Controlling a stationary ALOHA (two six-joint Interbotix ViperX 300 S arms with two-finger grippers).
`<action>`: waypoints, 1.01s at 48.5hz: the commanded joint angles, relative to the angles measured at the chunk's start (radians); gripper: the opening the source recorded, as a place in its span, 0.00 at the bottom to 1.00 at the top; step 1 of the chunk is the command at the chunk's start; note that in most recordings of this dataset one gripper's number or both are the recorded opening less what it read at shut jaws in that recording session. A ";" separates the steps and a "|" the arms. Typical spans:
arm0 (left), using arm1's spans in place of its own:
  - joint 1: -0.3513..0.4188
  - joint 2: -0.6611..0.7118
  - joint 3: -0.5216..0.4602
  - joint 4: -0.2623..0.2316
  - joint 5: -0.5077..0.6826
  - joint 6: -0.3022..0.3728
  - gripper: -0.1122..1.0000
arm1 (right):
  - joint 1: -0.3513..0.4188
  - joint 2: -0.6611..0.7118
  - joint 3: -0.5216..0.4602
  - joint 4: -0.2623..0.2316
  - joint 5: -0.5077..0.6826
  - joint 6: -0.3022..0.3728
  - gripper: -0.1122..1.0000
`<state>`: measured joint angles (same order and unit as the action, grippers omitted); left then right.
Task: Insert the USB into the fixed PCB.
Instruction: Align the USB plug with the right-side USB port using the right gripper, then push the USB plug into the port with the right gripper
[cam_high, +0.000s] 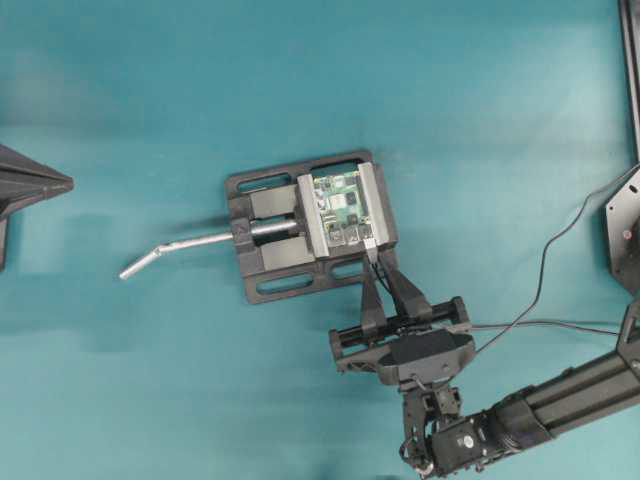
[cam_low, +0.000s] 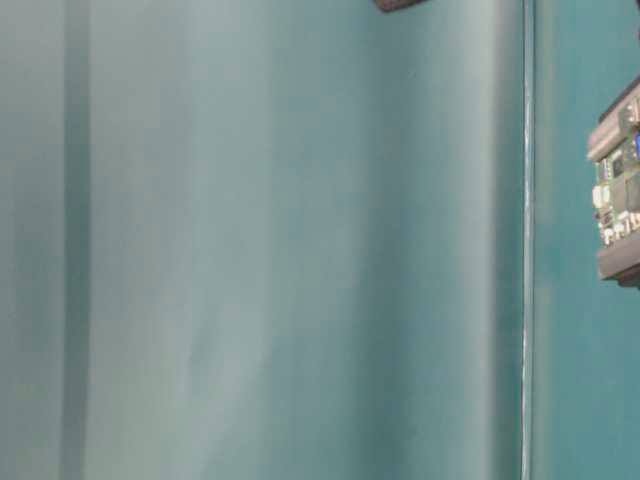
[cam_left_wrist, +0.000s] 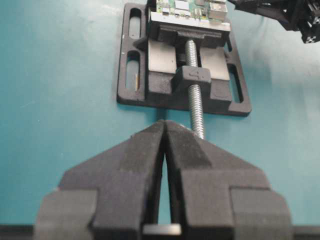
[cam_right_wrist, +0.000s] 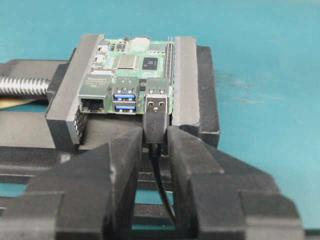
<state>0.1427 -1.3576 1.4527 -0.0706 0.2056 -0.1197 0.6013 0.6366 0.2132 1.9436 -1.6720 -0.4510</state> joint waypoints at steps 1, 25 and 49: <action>0.003 0.008 -0.017 0.003 -0.005 -0.002 0.10 | -0.014 -0.041 -0.005 -0.009 -0.005 -0.002 0.29; 0.003 0.008 -0.017 0.003 -0.005 -0.002 0.10 | -0.014 -0.058 -0.006 -0.011 -0.005 -0.020 0.29; 0.003 0.008 -0.017 0.003 -0.005 -0.002 0.10 | -0.015 -0.064 0.006 -0.020 -0.008 -0.026 0.29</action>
<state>0.1427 -1.3576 1.4527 -0.0706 0.2056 -0.1197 0.5998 0.6228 0.2224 1.9390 -1.6720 -0.4771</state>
